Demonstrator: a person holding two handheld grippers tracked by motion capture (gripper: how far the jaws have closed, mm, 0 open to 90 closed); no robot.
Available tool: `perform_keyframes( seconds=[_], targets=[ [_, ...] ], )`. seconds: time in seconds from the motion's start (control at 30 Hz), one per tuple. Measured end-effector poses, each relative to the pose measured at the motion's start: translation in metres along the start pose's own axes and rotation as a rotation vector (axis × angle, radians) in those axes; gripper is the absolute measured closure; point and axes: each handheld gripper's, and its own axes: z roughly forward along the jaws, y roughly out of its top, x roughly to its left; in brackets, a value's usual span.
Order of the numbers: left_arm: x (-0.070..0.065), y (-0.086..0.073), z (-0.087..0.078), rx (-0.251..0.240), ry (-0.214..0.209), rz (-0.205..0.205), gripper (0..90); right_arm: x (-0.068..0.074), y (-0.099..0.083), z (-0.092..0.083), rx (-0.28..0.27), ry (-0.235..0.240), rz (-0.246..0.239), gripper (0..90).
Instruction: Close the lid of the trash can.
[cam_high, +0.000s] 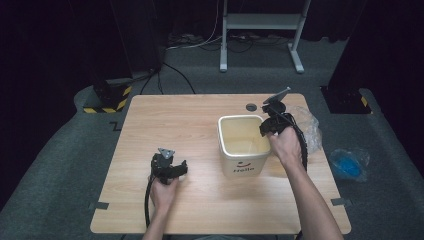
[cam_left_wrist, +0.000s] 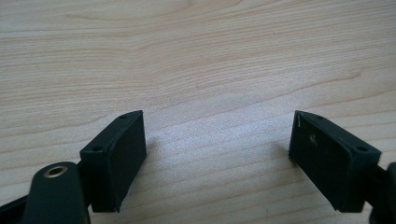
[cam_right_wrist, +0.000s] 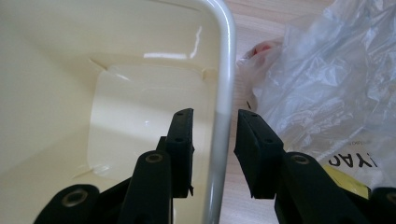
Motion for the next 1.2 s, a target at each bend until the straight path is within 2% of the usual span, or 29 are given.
perform_keyframes(
  seconds=[0.13,0.5,0.77,1.0,1.2],
  targets=[
    [0.0,0.0,0.0,0.0,0.0,0.0,18.9,0.004,0.0,0.0,0.0,-0.008,-0.011,66.8],
    [0.0,0.0,0.0,0.001,0.0,0.0,18.9,0.002,-0.002,-0.004,-0.025,0.015,-0.016,65.8],
    [0.0,0.0,0.0,0.001,0.001,0.0,18.9,-0.007,-0.009,-0.008,-0.056,0.017,-0.017,61.5],
    [0.0,0.0,0.0,-0.003,0.001,-0.005,18.9,-0.021,-0.019,-0.01,-0.086,0.033,-0.005,53.8],
    [-0.001,0.0,0.0,-0.005,0.004,-0.007,18.8,-0.035,-0.031,-0.013,-0.139,0.061,0.005,51.9]
  ],
)
